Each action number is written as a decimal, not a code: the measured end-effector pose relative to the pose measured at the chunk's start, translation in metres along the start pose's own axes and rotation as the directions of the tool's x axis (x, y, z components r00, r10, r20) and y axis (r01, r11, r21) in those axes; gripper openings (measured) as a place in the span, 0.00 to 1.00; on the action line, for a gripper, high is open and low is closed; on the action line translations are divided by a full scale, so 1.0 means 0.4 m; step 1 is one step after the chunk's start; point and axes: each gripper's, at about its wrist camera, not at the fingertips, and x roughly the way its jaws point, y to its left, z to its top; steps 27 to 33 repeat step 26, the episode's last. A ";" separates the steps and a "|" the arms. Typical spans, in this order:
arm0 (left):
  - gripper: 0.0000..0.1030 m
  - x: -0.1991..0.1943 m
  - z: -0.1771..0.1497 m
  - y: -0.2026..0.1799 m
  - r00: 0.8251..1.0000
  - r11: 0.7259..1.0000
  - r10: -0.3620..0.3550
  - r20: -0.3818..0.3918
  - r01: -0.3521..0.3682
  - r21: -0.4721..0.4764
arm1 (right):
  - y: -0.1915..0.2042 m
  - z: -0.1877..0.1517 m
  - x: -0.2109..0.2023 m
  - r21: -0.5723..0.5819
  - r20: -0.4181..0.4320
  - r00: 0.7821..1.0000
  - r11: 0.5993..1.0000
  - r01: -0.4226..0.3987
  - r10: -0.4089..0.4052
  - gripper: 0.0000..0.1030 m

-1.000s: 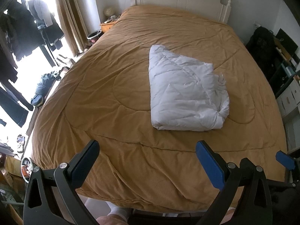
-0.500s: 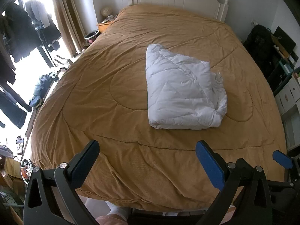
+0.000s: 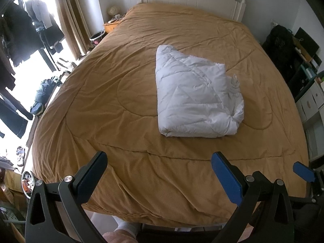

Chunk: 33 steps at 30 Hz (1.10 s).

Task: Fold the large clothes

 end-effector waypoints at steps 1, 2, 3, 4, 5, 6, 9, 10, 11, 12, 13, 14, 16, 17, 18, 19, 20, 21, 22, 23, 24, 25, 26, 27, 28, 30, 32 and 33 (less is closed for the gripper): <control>0.99 0.000 0.000 -0.001 1.000 1.000 -0.001 0.000 0.001 0.001 | 0.001 0.000 0.001 0.000 -0.001 1.000 1.000 0.000 0.000 1.00; 0.99 0.000 0.001 0.000 1.000 1.000 -0.001 0.000 0.001 0.003 | 0.002 -0.001 0.001 0.001 -0.002 1.000 1.000 0.000 0.000 1.00; 0.99 0.000 0.001 -0.001 1.000 1.000 0.000 0.001 0.000 0.006 | 0.001 -0.002 0.001 0.002 -0.002 1.000 1.000 -0.001 0.001 1.00; 0.99 0.000 0.000 -0.002 1.000 1.000 0.001 0.001 -0.001 0.007 | 0.002 -0.002 0.000 0.004 -0.003 1.000 1.000 -0.001 0.001 1.00; 0.99 0.000 0.000 -0.003 1.000 1.000 0.000 0.001 0.000 0.006 | 0.004 -0.001 0.001 0.004 -0.003 1.000 1.000 0.000 0.000 1.00; 0.99 0.000 -0.001 -0.004 1.000 1.000 -0.001 0.000 0.001 0.004 | 0.003 -0.002 0.000 0.005 -0.003 1.000 1.000 -0.001 0.001 1.00; 0.99 0.000 -0.001 -0.005 1.000 1.000 0.000 0.000 0.000 0.003 | 0.002 -0.001 0.001 0.004 -0.004 1.000 1.000 -0.003 0.003 1.00; 0.99 -0.001 -0.001 -0.006 1.000 1.000 0.000 -0.001 0.000 0.003 | 0.001 -0.001 0.002 0.004 -0.005 1.000 1.000 -0.004 0.004 1.00; 0.99 0.000 -0.001 -0.005 1.000 1.000 0.001 0.000 -0.001 0.005 | 0.003 -0.001 0.001 0.003 -0.003 1.000 1.000 0.001 -0.001 1.00; 0.99 -0.001 -0.001 -0.005 1.000 1.000 0.001 0.001 -0.001 0.005 | 0.002 -0.002 0.001 0.003 -0.004 1.000 1.000 0.003 -0.003 1.00; 0.99 -0.001 -0.002 -0.006 1.000 1.000 0.001 0.001 -0.001 0.006 | 0.002 -0.001 0.001 0.003 -0.003 1.000 1.000 0.002 -0.002 1.00; 0.99 -0.001 -0.001 -0.005 1.000 1.000 0.000 0.001 0.000 0.005 | 0.001 0.000 0.001 0.003 -0.003 1.000 1.000 -0.001 0.001 1.00; 0.99 -0.001 -0.002 -0.006 1.000 1.000 0.001 0.001 -0.001 0.005 | 0.001 0.000 0.001 0.002 -0.004 1.000 1.000 -0.001 0.001 1.00; 0.99 0.000 -0.004 -0.007 1.000 1.000 0.001 0.001 -0.001 0.006 | 0.001 0.000 0.002 0.002 -0.005 1.000 1.000 -0.001 0.001 1.00; 0.99 0.000 -0.003 -0.007 1.000 1.000 0.000 0.000 0.000 0.005 | 0.002 -0.002 0.003 0.002 -0.006 1.000 1.000 -0.002 0.002 1.00; 0.99 0.000 -0.004 -0.008 1.000 1.000 0.000 0.001 0.000 0.005 | 0.003 -0.003 0.003 0.003 -0.007 1.000 1.000 -0.003 0.003 1.00; 0.99 -0.001 -0.004 -0.008 1.000 1.000 0.001 0.001 -0.001 0.005 | 0.004 -0.005 0.004 0.004 -0.008 1.000 1.000 -0.004 0.004 1.00; 0.99 -0.001 -0.004 -0.009 1.000 1.000 0.001 0.000 -0.001 0.004 | 0.005 -0.007 0.004 0.003 -0.009 1.000 1.000 -0.005 0.005 1.00; 0.99 -0.001 -0.004 -0.009 1.000 1.000 0.001 0.000 -0.001 0.004 | 0.009 -0.011 0.004 0.005 -0.009 1.000 1.000 -0.003 0.003 1.00; 0.99 -0.001 -0.004 -0.009 1.000 1.000 0.001 0.000 -0.001 0.004 | 0.009 -0.011 0.004 0.006 -0.009 1.000 1.000 -0.003 0.003 1.00; 0.99 0.000 -0.003 -0.008 1.000 1.000 0.001 0.000 -0.001 0.003 | 0.010 -0.014 0.004 0.005 -0.010 1.000 1.000 -0.003 0.003 1.00; 0.99 0.000 -0.003 -0.008 1.000 1.000 0.000 0.000 0.000 0.003 | 0.010 -0.012 0.004 0.006 -0.010 1.000 1.000 -0.004 0.004 1.00; 0.99 0.000 -0.004 -0.008 1.000 1.000 0.001 0.000 -0.001 0.003 | 0.010 -0.011 0.004 0.007 -0.009 1.000 1.000 -0.004 0.004 1.00; 0.99 0.000 -0.004 -0.008 1.000 1.000 0.001 0.000 -0.001 0.003 | 0.010 -0.011 0.004 0.007 -0.009 1.000 1.000 -0.004 0.004 1.00; 0.99 0.000 -0.004 -0.008 1.000 1.000 0.001 0.000 -0.001 0.003 | 0.010 -0.011 0.004 0.007 -0.009 1.000 1.000 -0.004 0.004 1.00; 0.99 0.000 -0.004 -0.008 1.000 1.000 0.001 0.000 -0.001 0.003 | 0.010 -0.011 0.004 0.007 -0.009 1.000 1.000 -0.004 0.004 1.00; 0.99 0.000 -0.004 -0.008 1.000 1.000 0.001 0.000 -0.001 0.003 | 0.010 -0.011 0.004 0.007 -0.009 1.000 1.000 -0.004 0.004 1.00; 0.99 0.000 -0.004 -0.008 1.000 1.000 0.001 0.000 -0.001 0.003 | 0.010 -0.011 0.004 0.007 -0.009 1.000 1.000 -0.004 0.004 1.00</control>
